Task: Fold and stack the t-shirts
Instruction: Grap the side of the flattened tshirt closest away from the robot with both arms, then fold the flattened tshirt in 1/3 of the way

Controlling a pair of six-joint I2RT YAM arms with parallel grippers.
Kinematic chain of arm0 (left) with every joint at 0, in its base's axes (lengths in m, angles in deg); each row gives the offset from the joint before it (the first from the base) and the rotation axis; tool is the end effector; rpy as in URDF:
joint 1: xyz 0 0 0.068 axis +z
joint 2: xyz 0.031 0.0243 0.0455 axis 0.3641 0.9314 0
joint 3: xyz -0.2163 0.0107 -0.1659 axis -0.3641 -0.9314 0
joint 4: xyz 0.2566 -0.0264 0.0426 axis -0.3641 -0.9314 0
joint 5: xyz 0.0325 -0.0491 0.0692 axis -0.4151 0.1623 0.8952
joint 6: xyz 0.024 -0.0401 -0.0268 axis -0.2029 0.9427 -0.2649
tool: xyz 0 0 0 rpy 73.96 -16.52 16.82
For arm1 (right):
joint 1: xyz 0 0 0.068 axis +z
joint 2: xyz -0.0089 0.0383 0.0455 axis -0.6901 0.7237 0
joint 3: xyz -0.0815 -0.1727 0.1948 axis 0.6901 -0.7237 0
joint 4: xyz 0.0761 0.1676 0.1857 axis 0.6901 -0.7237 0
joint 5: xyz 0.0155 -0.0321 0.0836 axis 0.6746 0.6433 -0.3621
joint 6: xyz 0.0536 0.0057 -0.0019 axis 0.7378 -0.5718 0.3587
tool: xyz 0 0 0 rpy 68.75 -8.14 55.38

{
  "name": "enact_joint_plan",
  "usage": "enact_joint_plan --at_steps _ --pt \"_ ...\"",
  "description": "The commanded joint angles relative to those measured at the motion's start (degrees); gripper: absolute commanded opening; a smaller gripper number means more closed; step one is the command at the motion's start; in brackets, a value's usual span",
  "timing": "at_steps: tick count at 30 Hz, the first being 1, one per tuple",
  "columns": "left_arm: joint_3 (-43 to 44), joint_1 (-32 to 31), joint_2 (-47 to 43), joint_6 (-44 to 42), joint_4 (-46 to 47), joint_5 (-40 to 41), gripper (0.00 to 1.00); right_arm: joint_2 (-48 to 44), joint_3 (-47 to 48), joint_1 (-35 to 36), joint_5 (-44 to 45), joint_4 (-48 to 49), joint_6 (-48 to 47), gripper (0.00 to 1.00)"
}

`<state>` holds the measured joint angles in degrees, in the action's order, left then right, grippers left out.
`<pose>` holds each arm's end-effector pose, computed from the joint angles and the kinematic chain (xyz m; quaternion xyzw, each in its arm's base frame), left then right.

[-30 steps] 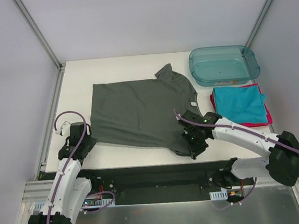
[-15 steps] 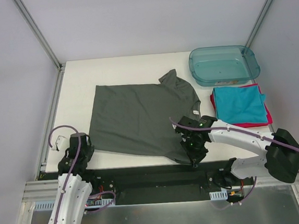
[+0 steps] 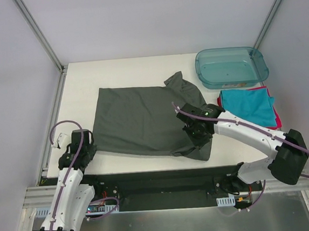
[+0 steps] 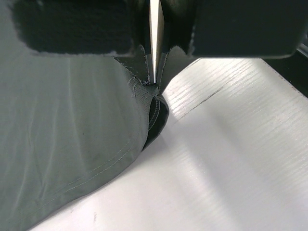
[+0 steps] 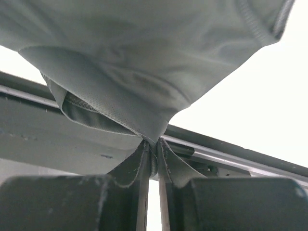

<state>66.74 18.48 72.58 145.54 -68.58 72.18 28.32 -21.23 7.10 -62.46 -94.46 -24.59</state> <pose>0.1244 0.0052 0.1969 -0.4929 0.7803 -0.0562 0.3808 0.1514 0.1804 0.2542 -0.3643 0.9214 0.0248 0.1328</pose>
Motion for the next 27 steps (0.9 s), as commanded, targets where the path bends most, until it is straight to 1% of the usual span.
enact_joint_plan --at_steps 1,6,10,13,16,17,24,27 --pt "2.68 0.5 3.35 -1.84 2.75 0.95 0.0 1.9 6.91 -2.75 7.21 -4.21 -1.69 0.13" --pt "3.3 0.5 5.29 -1.76 4.95 1.47 0.0 5.24 12.63 -5.21 10.38 -3.51 -3.0 0.12" --pt "3.65 0.5 7.65 -3.24 8.02 2.0 0.0 8.93 16.31 -7.49 13.46 -2.55 -4.5 0.13" --pt "5.14 0.5 12.65 -6.32 10.66 -0.81 0.0 11.3 18.6 -9.43 14.51 -1.41 -5.29 0.13" --pt "7.77 0.41 17.84 -7.82 11.19 -0.46 0.0 13.06 20.45 -10.84 14.17 0.7 -6.52 0.13" --pt "8.57 0.5 19.42 -8.34 11.28 -0.29 0.0 13.76 20.72 -11.36 13.73 1.58 -8.96 0.13" --pt "13.14 0.5 29.09 -13.52 14.53 -2.92 0.0 21.41 25.99 -14.35 13.64 3.87 -16.53 0.13" --pt "15.07 0.5 33.05 -14.76 14.79 -2.75 0.0 25.19 27.92 -15.49 12.67 5.71 -21.1 0.13"
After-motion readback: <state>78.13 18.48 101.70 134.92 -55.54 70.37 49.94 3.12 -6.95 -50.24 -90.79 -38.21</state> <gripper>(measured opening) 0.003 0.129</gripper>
